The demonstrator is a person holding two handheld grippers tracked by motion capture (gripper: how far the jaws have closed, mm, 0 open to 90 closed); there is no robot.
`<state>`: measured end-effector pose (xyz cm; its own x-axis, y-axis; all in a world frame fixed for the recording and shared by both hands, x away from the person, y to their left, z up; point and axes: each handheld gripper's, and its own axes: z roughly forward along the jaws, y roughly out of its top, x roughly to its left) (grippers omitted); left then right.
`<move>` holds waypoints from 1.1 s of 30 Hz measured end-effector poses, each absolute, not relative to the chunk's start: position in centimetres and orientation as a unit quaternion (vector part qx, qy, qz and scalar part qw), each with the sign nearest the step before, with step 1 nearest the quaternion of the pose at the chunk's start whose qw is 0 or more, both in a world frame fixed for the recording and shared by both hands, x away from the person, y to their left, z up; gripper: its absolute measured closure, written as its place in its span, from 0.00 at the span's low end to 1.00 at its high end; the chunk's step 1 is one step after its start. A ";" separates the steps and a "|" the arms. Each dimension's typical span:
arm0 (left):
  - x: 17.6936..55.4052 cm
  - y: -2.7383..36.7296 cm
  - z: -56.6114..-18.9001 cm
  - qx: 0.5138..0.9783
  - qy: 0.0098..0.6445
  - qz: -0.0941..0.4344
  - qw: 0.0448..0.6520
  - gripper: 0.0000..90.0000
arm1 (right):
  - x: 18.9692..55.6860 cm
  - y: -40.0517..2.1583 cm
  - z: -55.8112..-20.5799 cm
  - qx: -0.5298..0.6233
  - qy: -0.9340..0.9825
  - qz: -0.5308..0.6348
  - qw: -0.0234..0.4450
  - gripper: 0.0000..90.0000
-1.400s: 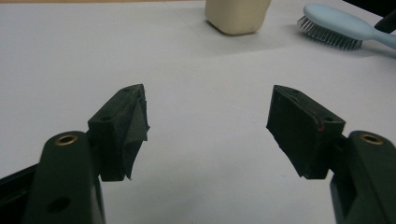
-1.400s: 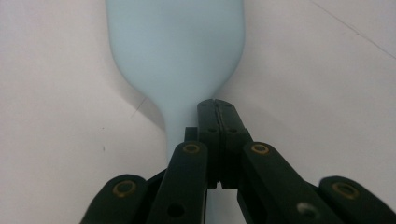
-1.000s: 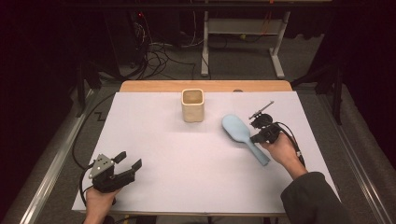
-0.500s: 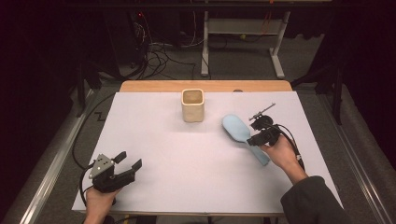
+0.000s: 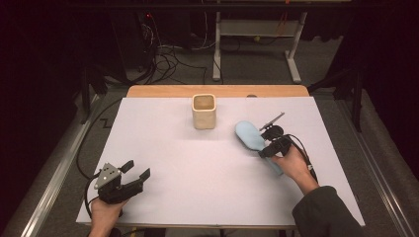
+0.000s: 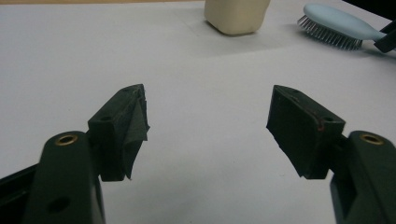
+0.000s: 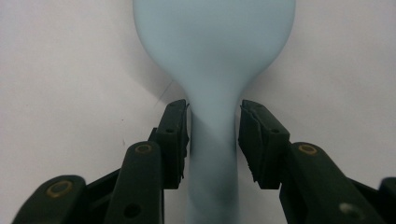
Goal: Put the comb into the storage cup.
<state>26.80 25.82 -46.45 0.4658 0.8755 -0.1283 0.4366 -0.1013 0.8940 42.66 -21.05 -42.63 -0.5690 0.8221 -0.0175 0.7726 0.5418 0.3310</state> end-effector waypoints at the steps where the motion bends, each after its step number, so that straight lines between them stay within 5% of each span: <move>1: 26.8 25.8 -46.5 0.707 0.464 0.227 0.483 0.33 | 42.7 -21.0 -42.7 0.456 0.874 0.144 0.085 0.70; 33: 26.8 25.7 -46.4 0.705 0.464 0.227 0.486 0.33 | 41.9 -20.4 -42.2 0.428 0.882 0.163 0.113 0.79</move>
<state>26.75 25.69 -46.36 0.4664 0.8748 -0.1311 0.4345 -0.0975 0.8954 41.93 -20.38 -42.22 -0.6085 0.7914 -0.0586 0.7178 0.5804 0.3846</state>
